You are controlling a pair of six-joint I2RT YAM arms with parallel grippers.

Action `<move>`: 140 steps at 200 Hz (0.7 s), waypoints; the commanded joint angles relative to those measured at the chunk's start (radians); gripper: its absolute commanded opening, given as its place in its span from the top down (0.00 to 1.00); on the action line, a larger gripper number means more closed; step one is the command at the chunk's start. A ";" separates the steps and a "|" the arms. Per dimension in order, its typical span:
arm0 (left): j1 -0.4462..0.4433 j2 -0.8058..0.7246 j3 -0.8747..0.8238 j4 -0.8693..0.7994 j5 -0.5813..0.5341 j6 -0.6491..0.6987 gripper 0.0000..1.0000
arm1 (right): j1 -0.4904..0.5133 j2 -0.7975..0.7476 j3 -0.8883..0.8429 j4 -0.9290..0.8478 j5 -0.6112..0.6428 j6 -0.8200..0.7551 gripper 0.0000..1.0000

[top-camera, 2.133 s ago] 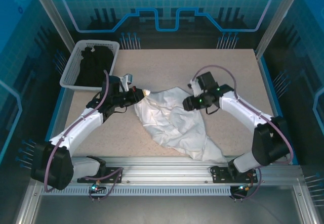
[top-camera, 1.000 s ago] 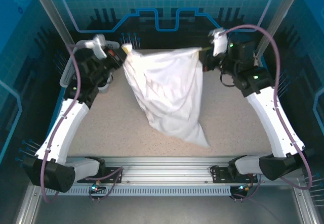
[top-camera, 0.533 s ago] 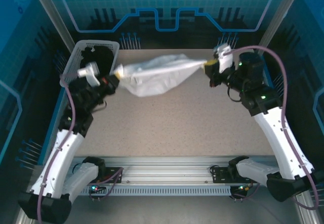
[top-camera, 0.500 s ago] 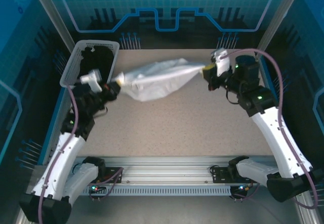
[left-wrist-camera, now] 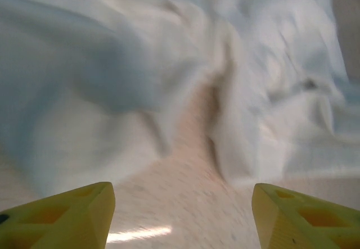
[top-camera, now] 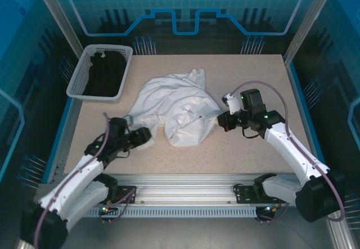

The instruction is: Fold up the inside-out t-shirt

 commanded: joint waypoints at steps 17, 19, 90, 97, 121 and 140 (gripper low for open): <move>-0.241 0.341 0.168 0.151 -0.082 0.000 0.31 | 0.001 -0.005 -0.002 -0.027 0.022 0.034 1.00; -0.243 0.359 0.172 0.161 -0.077 -0.001 0.31 | 0.000 -0.005 -0.002 -0.027 0.023 0.035 1.00; -0.220 0.715 0.271 0.306 -0.113 0.085 0.86 | 0.027 -0.021 -0.078 -0.198 0.254 0.185 0.71; -0.215 0.700 0.253 0.313 -0.106 0.088 0.97 | 0.027 -0.029 -0.062 -0.208 0.295 0.190 0.58; -0.207 0.631 0.188 0.314 -0.107 0.098 1.00 | 0.010 -0.043 -0.049 -0.117 0.386 0.177 0.41; -0.204 0.590 0.154 0.307 -0.098 0.092 1.00 | -0.019 0.080 -0.017 -0.054 0.368 0.178 0.40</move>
